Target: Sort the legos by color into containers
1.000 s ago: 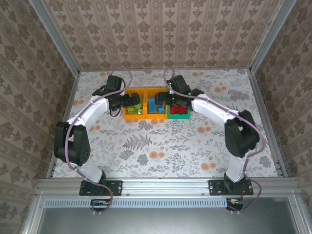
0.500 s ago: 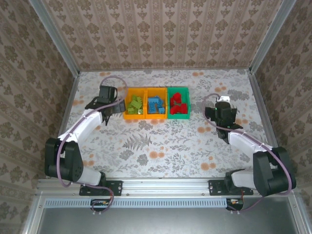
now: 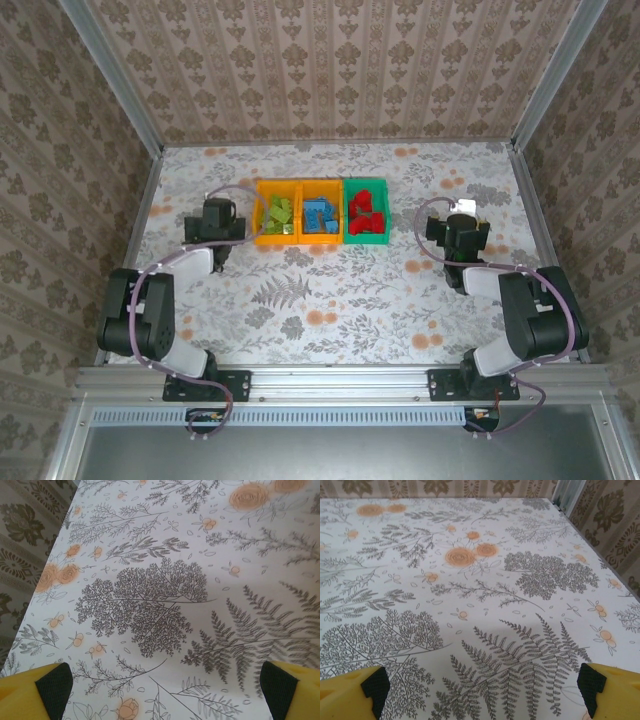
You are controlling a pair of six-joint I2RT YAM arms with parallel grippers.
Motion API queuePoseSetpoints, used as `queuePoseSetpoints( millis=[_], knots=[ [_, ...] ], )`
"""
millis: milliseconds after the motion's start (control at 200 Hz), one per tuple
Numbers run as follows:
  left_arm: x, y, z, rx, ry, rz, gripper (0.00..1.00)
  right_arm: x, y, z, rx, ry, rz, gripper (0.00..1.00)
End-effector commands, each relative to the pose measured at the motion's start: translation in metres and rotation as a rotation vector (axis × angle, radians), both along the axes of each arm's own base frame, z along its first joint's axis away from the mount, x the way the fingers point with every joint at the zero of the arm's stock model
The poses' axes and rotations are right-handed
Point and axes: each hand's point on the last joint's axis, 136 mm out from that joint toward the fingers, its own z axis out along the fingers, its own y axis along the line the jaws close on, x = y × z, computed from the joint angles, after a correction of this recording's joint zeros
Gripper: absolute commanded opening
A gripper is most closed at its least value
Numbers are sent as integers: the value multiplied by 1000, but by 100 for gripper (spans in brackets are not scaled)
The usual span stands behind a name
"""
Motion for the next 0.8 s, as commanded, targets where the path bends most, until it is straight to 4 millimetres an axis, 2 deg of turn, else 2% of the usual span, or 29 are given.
queuePoseSetpoints(
  millis=[0,60,240,295,335,395,460,535,670,795],
  knots=[
    [13,1,18,50,-170,-60,100,6,3,12,32,-60,19,100],
    [13,4,17,43,-231,-63,100,5,3,12,38,-61,21,99],
    [10,11,12,-88,-240,-98,100,5,10,9,77,-76,96,100],
    [8,9,13,-107,-257,-119,100,1,14,-4,99,-91,145,100],
    [5,8,13,-114,-275,-131,100,2,11,6,92,-159,136,100],
    [0,5,13,-121,-307,-154,100,1,11,-1,106,-101,131,100],
    [-4,4,8,-132,-322,-171,100,2,12,2,103,-114,139,100],
    [-4,1,3,-130,-325,-192,100,3,12,3,100,-118,138,100],
    [1,11,3,-162,-305,-151,100,2,12,2,99,-114,138,100],
    [2,11,3,-167,-307,-150,100,2,13,2,95,-110,141,100]
  ],
)
